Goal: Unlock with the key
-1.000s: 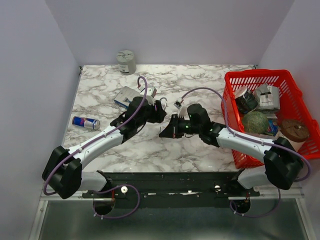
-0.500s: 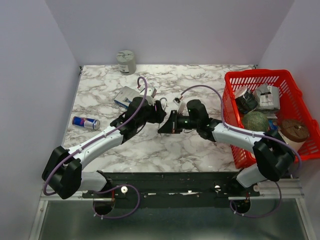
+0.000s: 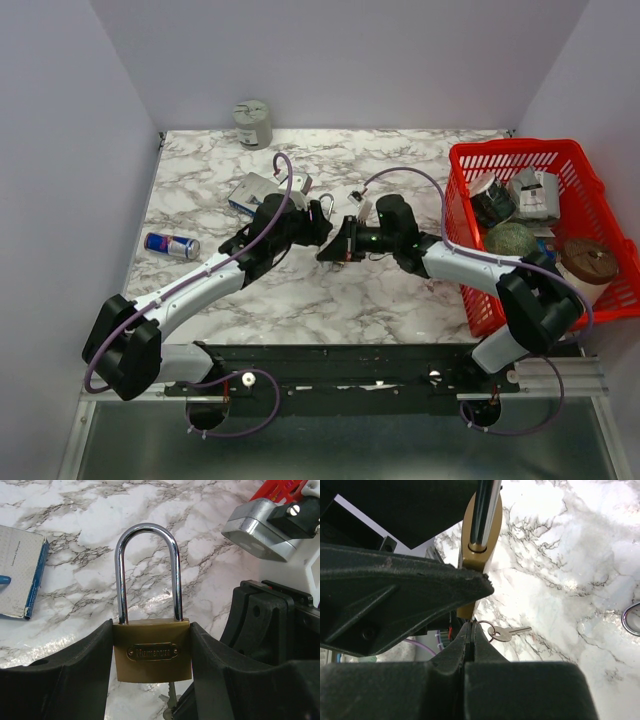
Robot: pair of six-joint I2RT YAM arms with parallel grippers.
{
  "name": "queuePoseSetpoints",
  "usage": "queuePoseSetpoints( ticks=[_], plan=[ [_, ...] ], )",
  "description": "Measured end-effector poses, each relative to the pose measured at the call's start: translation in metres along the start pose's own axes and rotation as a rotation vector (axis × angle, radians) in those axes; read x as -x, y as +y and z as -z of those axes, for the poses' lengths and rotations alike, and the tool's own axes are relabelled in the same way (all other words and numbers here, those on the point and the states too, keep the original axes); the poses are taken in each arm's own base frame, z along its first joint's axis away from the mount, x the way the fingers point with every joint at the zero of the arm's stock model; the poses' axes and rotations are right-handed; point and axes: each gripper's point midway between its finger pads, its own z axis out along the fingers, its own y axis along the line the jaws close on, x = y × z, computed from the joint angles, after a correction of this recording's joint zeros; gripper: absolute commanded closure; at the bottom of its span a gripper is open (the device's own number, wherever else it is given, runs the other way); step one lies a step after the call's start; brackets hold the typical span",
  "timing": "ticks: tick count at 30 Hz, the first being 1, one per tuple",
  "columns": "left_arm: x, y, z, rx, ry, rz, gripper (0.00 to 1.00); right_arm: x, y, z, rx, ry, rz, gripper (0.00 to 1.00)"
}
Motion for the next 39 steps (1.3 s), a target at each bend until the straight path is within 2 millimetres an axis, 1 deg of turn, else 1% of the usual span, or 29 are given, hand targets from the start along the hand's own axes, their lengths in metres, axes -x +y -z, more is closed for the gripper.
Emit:
queuePoseSetpoints(
  ticks=[14, 23, 39],
  plan=[
    [0.0026, -0.0005, -0.0004, -0.001, -0.011, 0.0, 1.0, 0.006, 0.0002, -0.0027, 0.015, 0.006, 0.0, 0.99],
    [0.0034, -0.0001, -0.0006, 0.001, -0.014, 0.0, 1.0, 0.0074, -0.0061, -0.0077, 0.009, 0.016, -0.009, 0.99],
    [0.0047, -0.0003, -0.0008, 0.002, -0.02, 0.0, 1.0, 0.0092, -0.0084, -0.0068, 0.006, 0.018, 0.005, 0.99]
  ],
)
